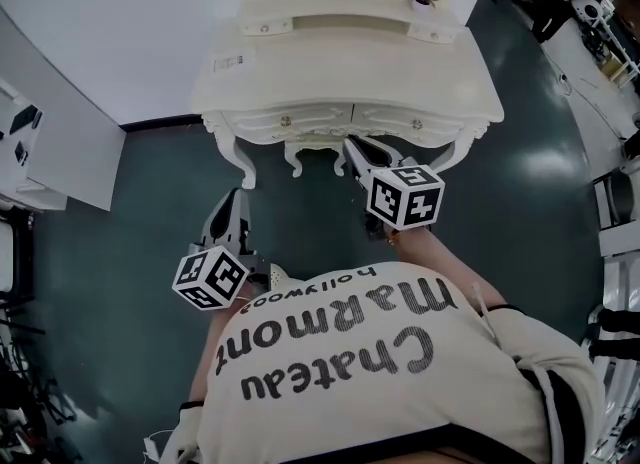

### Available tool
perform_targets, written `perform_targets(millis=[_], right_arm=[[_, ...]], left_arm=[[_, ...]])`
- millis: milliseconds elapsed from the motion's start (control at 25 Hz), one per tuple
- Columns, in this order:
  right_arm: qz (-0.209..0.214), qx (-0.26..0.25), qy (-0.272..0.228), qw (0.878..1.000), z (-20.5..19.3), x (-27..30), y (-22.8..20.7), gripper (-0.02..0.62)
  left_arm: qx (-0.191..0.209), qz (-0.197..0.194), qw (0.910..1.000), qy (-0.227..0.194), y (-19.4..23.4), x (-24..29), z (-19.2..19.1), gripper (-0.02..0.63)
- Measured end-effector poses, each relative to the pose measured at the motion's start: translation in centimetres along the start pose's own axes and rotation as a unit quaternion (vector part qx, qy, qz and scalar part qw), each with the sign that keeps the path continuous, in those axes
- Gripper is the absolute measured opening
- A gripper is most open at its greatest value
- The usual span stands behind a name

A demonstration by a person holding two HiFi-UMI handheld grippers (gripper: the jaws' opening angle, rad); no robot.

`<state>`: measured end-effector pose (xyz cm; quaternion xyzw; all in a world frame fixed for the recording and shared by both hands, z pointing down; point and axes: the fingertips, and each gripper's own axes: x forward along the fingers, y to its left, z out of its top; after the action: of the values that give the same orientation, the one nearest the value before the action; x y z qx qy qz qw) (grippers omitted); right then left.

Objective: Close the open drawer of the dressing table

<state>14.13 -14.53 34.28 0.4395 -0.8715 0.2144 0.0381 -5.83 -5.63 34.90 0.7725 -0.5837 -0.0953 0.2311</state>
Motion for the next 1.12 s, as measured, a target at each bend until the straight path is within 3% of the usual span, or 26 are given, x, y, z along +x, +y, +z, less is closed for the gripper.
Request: perform_targets(millis=[600,1120], right_arm=[[0.012,-0.003,0.037,0.999,-3.6,-4.4,-1.5,0.041],[0.007,0.003,0.061,0.998,-6.2,-5.3,-2.0,0.041]], left_arm=[[-0.007,0.019,0.9997,0.012,-3.2,-2.7,-4.3,0.006],[-0.011,0.021,0.9991,0.034,-3.3,-3.6,-6.4,0.006]])
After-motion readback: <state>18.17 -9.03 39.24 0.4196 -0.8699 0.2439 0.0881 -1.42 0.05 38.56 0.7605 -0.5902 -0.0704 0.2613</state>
